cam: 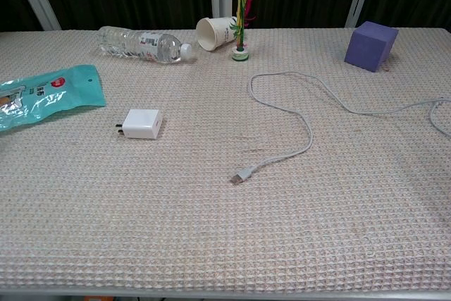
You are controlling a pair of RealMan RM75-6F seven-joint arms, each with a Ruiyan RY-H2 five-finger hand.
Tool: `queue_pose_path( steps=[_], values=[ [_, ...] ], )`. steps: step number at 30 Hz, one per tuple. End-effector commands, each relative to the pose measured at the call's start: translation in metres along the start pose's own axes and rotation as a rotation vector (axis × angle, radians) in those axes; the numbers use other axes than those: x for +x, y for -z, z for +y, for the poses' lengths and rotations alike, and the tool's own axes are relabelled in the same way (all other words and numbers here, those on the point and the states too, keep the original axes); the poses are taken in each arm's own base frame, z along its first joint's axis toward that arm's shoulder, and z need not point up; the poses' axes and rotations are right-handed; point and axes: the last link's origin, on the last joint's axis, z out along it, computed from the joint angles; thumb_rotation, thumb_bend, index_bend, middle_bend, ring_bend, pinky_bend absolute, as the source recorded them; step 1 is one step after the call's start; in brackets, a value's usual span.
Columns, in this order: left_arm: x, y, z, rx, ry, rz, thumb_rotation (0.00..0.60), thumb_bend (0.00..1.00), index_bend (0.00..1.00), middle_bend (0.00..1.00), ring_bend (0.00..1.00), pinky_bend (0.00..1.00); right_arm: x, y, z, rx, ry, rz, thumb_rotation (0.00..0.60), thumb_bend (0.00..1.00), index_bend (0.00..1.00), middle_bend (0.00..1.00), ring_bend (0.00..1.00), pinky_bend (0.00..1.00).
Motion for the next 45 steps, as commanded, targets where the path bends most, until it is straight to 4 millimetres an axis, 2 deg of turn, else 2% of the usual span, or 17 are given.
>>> queue_pose_path(
  steps=[1, 6, 10, 13, 15, 18, 20, 24, 29, 35, 45],
  values=[
    [-0.001, 0.0, 0.0, 0.001, -0.001, -0.002, 0.6, 0.21, 0.12, 0.06, 0.0, 0.0, 0.0, 0.0, 0.0, 0.0, 0.0, 0.001, 0.6, 0.26, 0.09, 0.16, 0.0, 0.0],
    [-0.001, -0.001, 0.003, -0.005, -0.003, -0.004, 0.6, 0.21, 0.12, 0.06, 0.0, 0.0, -0.002, -0.002, -0.002, 0.005, -0.01, 0.0, 0.6, 0.25, 0.09, 0.16, 0.0, 0.0],
    [-0.001, -0.001, 0.005, -0.007, -0.001, -0.007, 0.6, 0.21, 0.12, 0.06, 0.0, 0.0, -0.007, -0.011, -0.012, 0.052, -0.015, -0.046, 0.6, 0.24, 0.09, 0.16, 0.0, 0.0],
    [-0.001, -0.001, 0.005, -0.002, 0.008, -0.003, 0.6, 0.21, 0.12, 0.06, 0.0, 0.0, -0.011, -0.026, -0.035, 0.138, -0.002, -0.07, 0.6, 0.2, 0.09, 0.18, 0.0, 0.0],
    [0.0, -0.002, 0.005, -0.005, 0.008, 0.001, 0.6, 0.21, 0.12, 0.06, 0.0, 0.0, -0.015, -0.038, -0.057, 0.224, 0.017, -0.12, 0.6, 0.15, 0.09, 0.2, 0.0, 0.0],
    [0.001, -0.003, 0.007, -0.013, 0.008, 0.007, 0.6, 0.21, 0.12, 0.06, 0.0, 0.0, -0.027, -0.056, -0.093, 0.357, 0.073, -0.204, 0.6, 0.13, 0.09, 0.21, 0.0, 0.0],
    [0.001, -0.003, 0.008, -0.015, 0.01, 0.008, 0.6, 0.21, 0.12, 0.06, 0.0, 0.0, -0.037, -0.066, -0.116, 0.436, 0.106, -0.26, 0.6, 0.15, 0.12, 0.22, 0.0, 0.0],
    [0.0, -0.002, 0.008, -0.01, 0.017, 0.006, 0.6, 0.21, 0.12, 0.06, 0.0, 0.0, -0.064, -0.086, -0.16, 0.577, 0.19, -0.357, 0.6, 0.28, 0.22, 0.25, 0.0, 0.0],
    [0.0, 0.0, 0.007, 0.003, 0.019, 0.001, 0.6, 0.21, 0.12, 0.06, 0.0, 0.0, -0.094, -0.103, -0.199, 0.674, 0.254, -0.406, 0.6, 0.28, 0.28, 0.28, 0.0, 0.0],
    [-0.002, 0.001, 0.006, 0.006, 0.021, -0.009, 0.6, 0.21, 0.12, 0.06, 0.0, 0.0, -0.123, -0.112, -0.225, 0.747, 0.356, -0.402, 0.6, 0.31, 0.33, 0.31, 0.0, 0.0],
    [-0.009, 0.001, 0.002, 0.01, 0.034, -0.029, 0.6, 0.21, 0.12, 0.06, 0.0, 0.0, -0.156, -0.11, -0.24, 0.754, 0.401, -0.38, 0.6, 0.33, 0.39, 0.35, 0.01, 0.0]
  ],
)
